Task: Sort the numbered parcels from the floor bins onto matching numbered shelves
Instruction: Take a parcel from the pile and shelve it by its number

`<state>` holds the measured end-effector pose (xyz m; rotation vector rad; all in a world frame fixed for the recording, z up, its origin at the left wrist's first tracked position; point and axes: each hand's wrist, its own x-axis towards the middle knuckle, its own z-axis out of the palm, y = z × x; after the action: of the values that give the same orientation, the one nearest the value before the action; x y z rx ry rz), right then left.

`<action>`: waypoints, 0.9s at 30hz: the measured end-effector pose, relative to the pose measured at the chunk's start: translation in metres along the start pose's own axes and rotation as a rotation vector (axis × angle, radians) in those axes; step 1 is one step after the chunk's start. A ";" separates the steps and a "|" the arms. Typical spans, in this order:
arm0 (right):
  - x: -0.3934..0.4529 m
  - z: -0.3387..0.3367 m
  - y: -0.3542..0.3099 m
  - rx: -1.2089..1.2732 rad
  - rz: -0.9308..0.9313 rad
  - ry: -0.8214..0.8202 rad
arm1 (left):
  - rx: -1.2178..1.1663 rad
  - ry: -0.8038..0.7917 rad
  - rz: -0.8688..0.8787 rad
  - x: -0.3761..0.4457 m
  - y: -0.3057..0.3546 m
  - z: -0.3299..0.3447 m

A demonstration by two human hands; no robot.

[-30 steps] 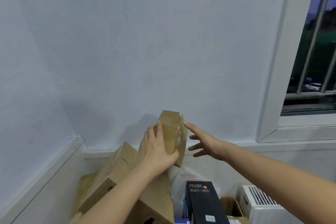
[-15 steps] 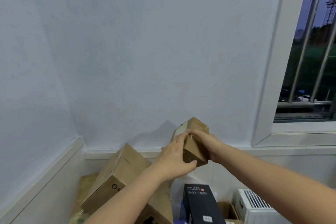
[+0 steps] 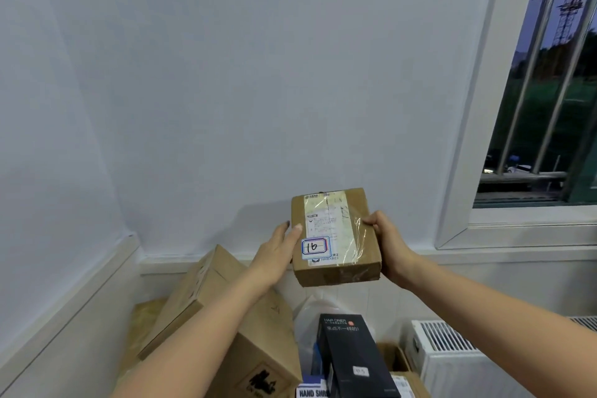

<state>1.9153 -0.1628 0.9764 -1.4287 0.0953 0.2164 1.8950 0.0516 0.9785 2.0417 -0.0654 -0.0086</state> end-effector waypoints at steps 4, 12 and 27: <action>0.001 0.002 0.005 -0.025 0.003 -0.007 | -0.087 -0.016 0.046 -0.004 0.004 0.006; 0.005 0.010 0.013 -0.179 -0.068 -0.092 | -0.012 0.053 0.105 -0.003 -0.005 -0.001; 0.048 0.062 0.012 -0.205 -0.213 -0.532 | -0.018 0.433 -0.028 -0.039 -0.022 -0.024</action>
<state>1.9560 -0.0956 0.9638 -1.5277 -0.5250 0.4314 1.8581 0.0855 0.9688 1.9845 0.2330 0.4123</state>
